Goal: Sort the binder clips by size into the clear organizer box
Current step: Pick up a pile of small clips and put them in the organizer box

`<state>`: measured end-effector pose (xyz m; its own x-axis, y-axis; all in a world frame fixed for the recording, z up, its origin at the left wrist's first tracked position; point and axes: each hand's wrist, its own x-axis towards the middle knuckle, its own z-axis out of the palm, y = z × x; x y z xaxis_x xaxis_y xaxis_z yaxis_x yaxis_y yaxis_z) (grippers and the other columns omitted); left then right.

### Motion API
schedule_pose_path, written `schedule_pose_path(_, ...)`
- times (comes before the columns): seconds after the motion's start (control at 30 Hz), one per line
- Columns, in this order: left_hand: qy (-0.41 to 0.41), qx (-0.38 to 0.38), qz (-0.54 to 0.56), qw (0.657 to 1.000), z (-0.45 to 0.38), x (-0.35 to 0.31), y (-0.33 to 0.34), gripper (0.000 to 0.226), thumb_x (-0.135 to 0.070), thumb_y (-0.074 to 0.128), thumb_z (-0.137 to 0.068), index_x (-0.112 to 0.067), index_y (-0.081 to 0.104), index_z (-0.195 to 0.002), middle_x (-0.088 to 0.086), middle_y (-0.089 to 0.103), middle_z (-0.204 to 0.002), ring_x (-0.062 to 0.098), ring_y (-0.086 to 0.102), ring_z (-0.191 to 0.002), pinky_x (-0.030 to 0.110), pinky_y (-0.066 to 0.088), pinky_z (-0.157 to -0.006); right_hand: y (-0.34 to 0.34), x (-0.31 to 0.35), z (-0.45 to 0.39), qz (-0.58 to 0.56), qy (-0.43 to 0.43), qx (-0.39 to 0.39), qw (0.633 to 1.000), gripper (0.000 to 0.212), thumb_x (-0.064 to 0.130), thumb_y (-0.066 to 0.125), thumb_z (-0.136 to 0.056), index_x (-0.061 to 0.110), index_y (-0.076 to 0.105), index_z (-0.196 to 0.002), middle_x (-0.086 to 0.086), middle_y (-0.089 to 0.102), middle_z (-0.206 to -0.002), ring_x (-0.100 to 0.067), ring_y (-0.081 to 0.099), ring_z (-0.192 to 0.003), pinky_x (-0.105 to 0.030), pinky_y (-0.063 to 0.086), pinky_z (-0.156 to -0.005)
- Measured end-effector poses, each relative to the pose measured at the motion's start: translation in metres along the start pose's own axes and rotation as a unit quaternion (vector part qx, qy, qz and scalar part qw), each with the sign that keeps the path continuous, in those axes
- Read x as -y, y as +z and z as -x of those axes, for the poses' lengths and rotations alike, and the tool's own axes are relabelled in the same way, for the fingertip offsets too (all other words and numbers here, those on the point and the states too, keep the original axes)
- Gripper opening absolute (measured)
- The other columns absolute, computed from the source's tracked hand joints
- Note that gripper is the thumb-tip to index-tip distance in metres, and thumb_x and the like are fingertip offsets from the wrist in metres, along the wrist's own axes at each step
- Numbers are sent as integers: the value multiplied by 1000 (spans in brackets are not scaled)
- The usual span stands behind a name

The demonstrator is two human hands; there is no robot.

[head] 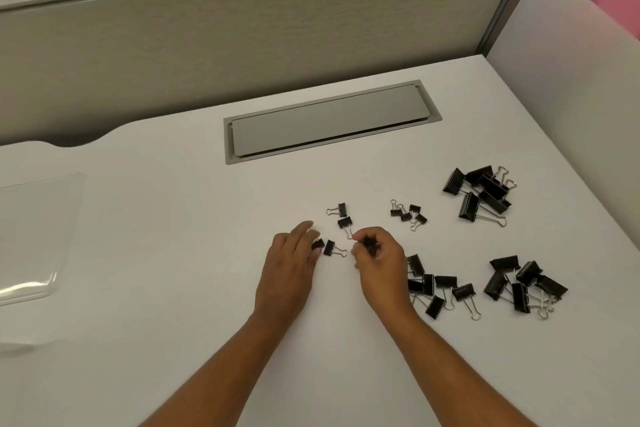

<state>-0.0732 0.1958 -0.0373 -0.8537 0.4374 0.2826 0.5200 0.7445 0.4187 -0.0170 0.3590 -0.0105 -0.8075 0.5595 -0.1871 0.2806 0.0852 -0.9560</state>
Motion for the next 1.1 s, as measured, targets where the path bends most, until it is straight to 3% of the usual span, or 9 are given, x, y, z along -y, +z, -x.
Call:
schedule_pose_path(0.13, -5, 14, -2, 1000, 1, 0, 1, 39, -14, 64, -101, -18, 59, -139, -8, 65, -134, 20, 53, -101, 38, 55, -84, -5, 16, -4, 58, -44, 10, 997, 29, 0, 48, -98, 22, 67, -98, 7, 64, -94, -2, 52, -66, -14, 39, -63)
schedule_pose_path(0.3, -12, 11, 34, 999, 4, 1, -5, 41, -1, 54, -98, -20, 62, -134, -9, 67, -117, 17, 52, -99, 33, 53, -82, 9, 13, 1, 218, -113, 116, 962, 22, 9, 47, -98, 19, 64, -108, 3, 52, -104, -13, 57, -77, -35, 50, -74)
schedule_pose_path(0.43, -184, -51, 162, 968, 2, -20, -22, 24, -23, 47, -108, -31, 64, -123, -22, 62, -101, 8, 56, -101, 20, 43, -80, 11, 12, 15, 142, -78, 104, 981, 31, 5, 51, -96, 25, 60, -117, 9, 53, -109, -3, 55, -92, -15, 44, -78)
schedule_pose_path(0.63, -435, 2, 473, 766, 11, -63, -44, 26, -32, 54, -107, -15, 73, -98, -1, 74, -77, 18, 72, -73, 35, 62, -74, 6, 8, 42, 29, 48, 79, 995, 34, -4, 50, -94, 26, 66, -99, 7, 66, -100, -2, 55, -75, -13, 44, -70)
schedule_pose_path(0.77, -484, 85, 622, 610, -4, -69, -53, 25, -24, 55, -104, -6, 69, -94, 7, 67, -82, 18, 60, -67, 33, 50, -64, 0, 12, 49, -87, 177, 86, 977, 30, -2, 43, -93, 16, 67, -90, 4, 50, -65, -11, 38, -59, -27, 34, -57)
schedule_pose_path(0.83, -450, 121, 607, 644, -10, -69, -55, 19, -22, 58, -100, -10, 70, -91, 6, 63, -84, 15, 51, -63, 29, 41, -60, -4, 20, 48, -150, 213, 97, 961, 30, -2, 40, -93, 14, 66, -90, -1, 42, -68, -13, 34, -59, -27, 28, -53)
schedule_pose_path(0.87, -424, 131, 571, 691, -11, -69, -54, 16, -21, 59, -99, -13, 71, -93, 4, 63, -83, 13, 50, -63, 28, 39, -60, -5, 26, 48, -167, 216, 103, 957, 28, -1, 41, -93, 13, 65, -91, -2, 42, -71, -14, 34, -60, -28, 27, -53)
schedule_pose_path(1.0, -205, 115, 167, 957, -9, -58, -41, 23, -35, 57, -103, -29, 62, -125, -11, 62, -101, 4, 57, -87, 24, 46, -76, -12, 43, 48, -135, 189, 102, 967, 19, 6, 47, -97, 14, 63, -89, 6, 43, -66, -11, 32, -55, -24, 27, -49)
schedule_pose_path(1.1, -102, 158, -16, 982, -13, -40, -28, 33, -39, 52, -105, -25, 57, -134, -3, 56, -111, 18, 57, -103, 35, 54, -80, -17, 45, 53, -114, 190, 82, 972, 17, 8, 52, -97, 15, 65, -89, 9, 44, -64, -10, 30, -53, -21, 26, -47)
